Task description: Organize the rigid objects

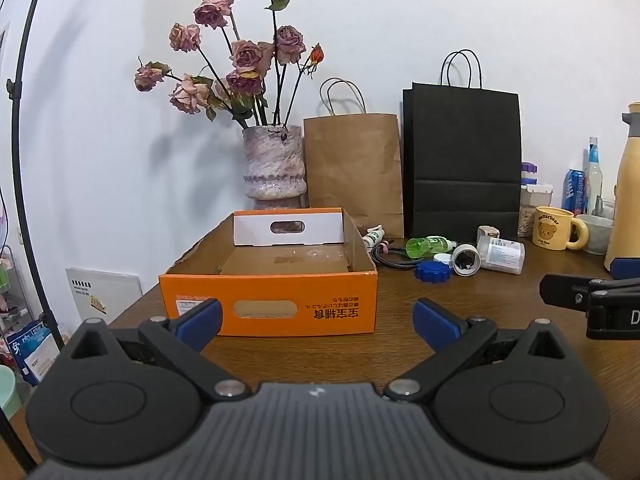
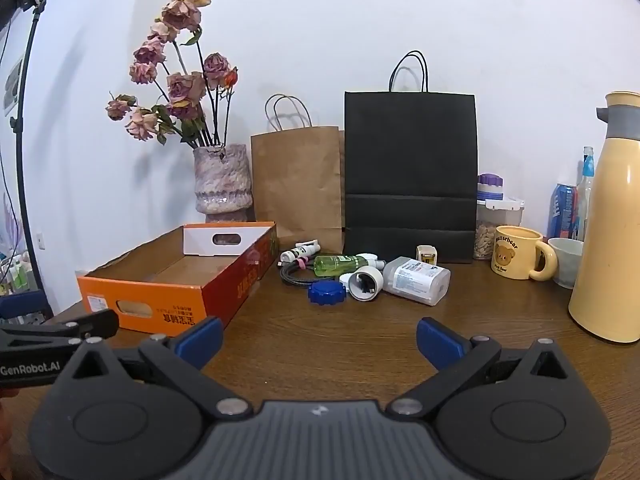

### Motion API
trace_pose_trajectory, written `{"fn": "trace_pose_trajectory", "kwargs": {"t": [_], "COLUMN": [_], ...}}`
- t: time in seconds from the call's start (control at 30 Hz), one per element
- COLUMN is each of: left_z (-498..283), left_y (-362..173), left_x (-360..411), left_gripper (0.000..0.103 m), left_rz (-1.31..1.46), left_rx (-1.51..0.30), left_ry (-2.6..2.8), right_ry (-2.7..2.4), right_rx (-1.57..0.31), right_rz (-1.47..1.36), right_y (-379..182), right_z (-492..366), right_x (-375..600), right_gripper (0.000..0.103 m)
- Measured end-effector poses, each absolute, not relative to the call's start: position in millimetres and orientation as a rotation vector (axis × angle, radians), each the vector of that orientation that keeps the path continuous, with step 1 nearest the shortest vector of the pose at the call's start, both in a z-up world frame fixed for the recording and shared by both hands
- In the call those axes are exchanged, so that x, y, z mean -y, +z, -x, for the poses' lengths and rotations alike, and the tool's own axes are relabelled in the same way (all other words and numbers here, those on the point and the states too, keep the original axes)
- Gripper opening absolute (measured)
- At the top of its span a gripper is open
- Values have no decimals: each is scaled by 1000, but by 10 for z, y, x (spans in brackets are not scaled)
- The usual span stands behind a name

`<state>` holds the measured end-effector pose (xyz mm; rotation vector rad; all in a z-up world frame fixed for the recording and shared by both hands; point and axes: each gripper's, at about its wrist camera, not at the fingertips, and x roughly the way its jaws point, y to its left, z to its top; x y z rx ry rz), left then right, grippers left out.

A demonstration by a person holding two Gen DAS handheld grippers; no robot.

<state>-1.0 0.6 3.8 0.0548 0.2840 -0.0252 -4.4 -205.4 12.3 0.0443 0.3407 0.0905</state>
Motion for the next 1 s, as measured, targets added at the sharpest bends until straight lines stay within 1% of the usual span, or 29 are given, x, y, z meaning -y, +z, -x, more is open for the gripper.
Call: {"fn": "trace_pose_trajectory", "kwargs": {"t": [1.0], "left_z": [8], "left_y": [21], "left_x": [-28], "left_gripper": [103], "left_rz": [-51], "left_rx": [-284], "left_ry": [-25], "right_ry": [90], "right_rx": [-329], "right_rz": [-51], "right_y": [185], "right_z": [83], "right_x": [2069], "right_gripper": [103]}}
